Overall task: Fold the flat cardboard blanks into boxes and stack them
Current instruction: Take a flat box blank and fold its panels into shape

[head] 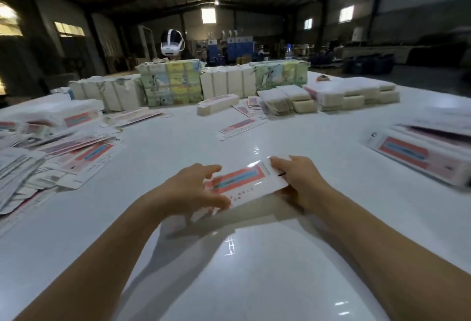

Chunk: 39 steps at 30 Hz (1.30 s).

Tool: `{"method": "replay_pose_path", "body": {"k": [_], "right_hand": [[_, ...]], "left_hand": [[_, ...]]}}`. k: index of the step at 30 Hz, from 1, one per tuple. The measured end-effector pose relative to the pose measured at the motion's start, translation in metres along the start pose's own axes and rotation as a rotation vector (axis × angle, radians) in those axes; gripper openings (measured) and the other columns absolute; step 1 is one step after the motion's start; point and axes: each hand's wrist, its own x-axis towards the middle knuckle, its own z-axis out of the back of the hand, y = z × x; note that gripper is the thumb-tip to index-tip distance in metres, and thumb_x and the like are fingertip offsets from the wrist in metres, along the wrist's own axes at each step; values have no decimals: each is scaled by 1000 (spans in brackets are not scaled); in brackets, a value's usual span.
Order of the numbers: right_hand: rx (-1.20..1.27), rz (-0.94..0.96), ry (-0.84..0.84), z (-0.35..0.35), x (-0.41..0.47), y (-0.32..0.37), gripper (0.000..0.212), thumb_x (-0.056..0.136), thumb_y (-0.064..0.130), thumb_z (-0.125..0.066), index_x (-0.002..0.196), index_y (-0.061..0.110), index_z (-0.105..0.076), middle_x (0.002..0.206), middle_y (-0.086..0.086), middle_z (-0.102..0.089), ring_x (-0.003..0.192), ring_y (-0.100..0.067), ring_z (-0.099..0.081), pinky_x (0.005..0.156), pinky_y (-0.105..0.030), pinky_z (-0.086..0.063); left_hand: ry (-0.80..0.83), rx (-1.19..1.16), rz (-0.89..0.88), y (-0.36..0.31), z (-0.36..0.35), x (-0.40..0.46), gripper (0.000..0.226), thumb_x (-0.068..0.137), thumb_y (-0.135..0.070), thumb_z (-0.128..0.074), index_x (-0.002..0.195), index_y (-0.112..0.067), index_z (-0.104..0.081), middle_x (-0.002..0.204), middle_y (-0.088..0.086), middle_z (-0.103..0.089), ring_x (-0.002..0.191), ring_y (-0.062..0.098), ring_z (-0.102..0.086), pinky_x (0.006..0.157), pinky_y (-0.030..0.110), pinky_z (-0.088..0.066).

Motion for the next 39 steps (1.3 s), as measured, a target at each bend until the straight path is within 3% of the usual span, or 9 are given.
{"method": "replay_pose_path", "body": {"k": [5, 9, 12, 15, 18, 23, 27, 32, 39], "right_hand": [[23, 38, -1, -2, -3, -1, 18, 95, 20, -56, 90, 3, -60, 61, -4, -71, 58, -21, -71, 43, -22, -49], [104, -21, 85, 0, -4, 1, 38, 97, 43, -46, 89, 9, -60, 65, -6, -71, 65, -23, -72, 45, -25, -51], [447, -170, 265, 3, -3, 2, 66, 96, 60, -26, 92, 13, -72, 87, -11, -70, 81, -29, -71, 54, -30, -55], [566, -197, 372, 2, -6, -1, 52, 99, 51, -32, 113, 15, -66, 116, -16, -62, 96, -33, -68, 73, -42, -59], [495, -144, 529, -3, -11, -7, 37, 88, 40, -51, 112, 18, -68, 118, -19, -64, 104, -40, -64, 86, -51, -52], [559, -42, 648, -5, -16, -7, 33, 84, 26, -53, 112, 17, -69, 112, -21, -66, 102, -42, -65, 80, -52, -54], [446, 15, 717, 1, -15, -1, 27, 83, 15, -63, 109, 10, -69, 106, -19, -69, 100, -36, -67, 72, -40, -59], [283, -49, 803, 12, -10, 4, 74, 45, 18, -94, 114, 21, -69, 112, -20, -65, 103, -39, -64, 78, -49, -57], [211, 92, 611, 6, -10, 2, 29, 75, 14, -60, 101, 20, -70, 96, -16, -69, 83, -36, -69, 50, -31, -56]], "left_hand": [[-310, 427, -116, -24, -40, 13, 105, 61, -84, -52, 146, -34, -16, 135, -6, -37, 115, 14, -39, 101, 45, -39], [-398, 219, -151, -20, -52, 9, 101, 64, -76, -60, 145, -30, -21, 117, -8, -37, 103, 12, -46, 79, 28, -55], [-512, 120, -201, -17, -48, 6, 98, 62, -76, -56, 142, -30, -26, 112, -11, -38, 103, 11, -45, 72, 22, -55], [-535, 71, -243, -20, -43, 1, 100, 57, -78, -47, 141, -28, -28, 114, -9, -40, 104, 11, -46, 75, 25, -56], [-524, 68, -283, -25, -42, -3, 97, 59, -77, -47, 140, -27, -30, 114, -9, -41, 103, 11, -49, 76, 27, -57], [-527, 51, -316, -29, -37, -12, 100, 58, -79, -46, 141, -25, -32, 113, -9, -42, 102, 12, -49, 74, 28, -58], [-520, 138, -312, -30, -31, -20, 99, 62, -74, -55, 145, -25, -29, 117, -9, -41, 102, 11, -46, 73, 23, -56], [-413, 219, -380, -29, -32, -27, 93, 68, -59, -71, 144, -27, -29, 121, -11, -41, 102, 9, -45, 72, 15, -52], [-473, 325, -337, -27, -26, -24, 93, 67, -65, -68, 143, -27, -30, 112, -10, -41, 96, 10, -43, 71, 15, -49]]}}
